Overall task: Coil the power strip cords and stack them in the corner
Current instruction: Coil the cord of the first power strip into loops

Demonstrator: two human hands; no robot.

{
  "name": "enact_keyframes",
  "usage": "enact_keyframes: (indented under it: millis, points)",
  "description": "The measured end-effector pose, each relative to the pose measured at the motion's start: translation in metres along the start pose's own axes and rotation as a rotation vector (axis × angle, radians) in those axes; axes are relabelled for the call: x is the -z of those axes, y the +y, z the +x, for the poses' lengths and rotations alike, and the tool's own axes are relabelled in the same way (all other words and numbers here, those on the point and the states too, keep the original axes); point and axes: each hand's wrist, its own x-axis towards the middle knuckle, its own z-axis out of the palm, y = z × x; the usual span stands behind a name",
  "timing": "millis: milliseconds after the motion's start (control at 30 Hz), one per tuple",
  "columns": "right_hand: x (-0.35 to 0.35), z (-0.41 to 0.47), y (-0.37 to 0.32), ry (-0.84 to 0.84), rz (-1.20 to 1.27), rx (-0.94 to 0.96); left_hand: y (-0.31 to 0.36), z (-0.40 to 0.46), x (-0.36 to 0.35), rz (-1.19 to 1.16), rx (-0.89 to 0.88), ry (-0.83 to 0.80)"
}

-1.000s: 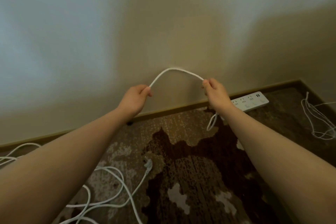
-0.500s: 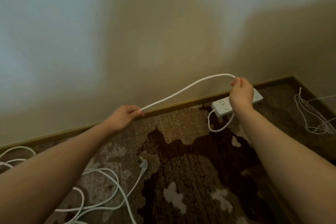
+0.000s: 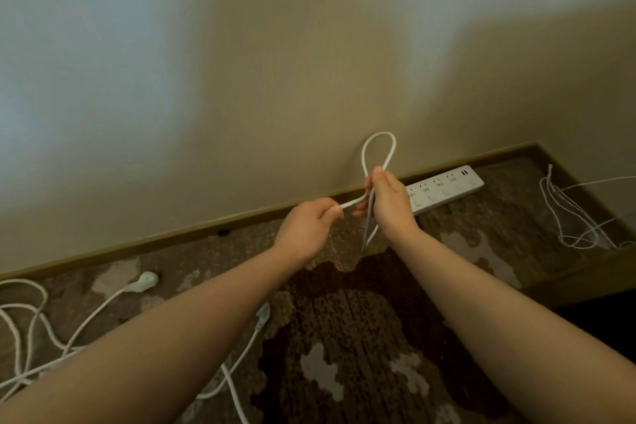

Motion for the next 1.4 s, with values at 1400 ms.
enact_keyframes:
  millis: [1400]
  points:
    - [0.022,0.004,0.005,-0.056,-0.263,0.160,0.014,0.021,0.025,-0.451,0.209,-0.049]
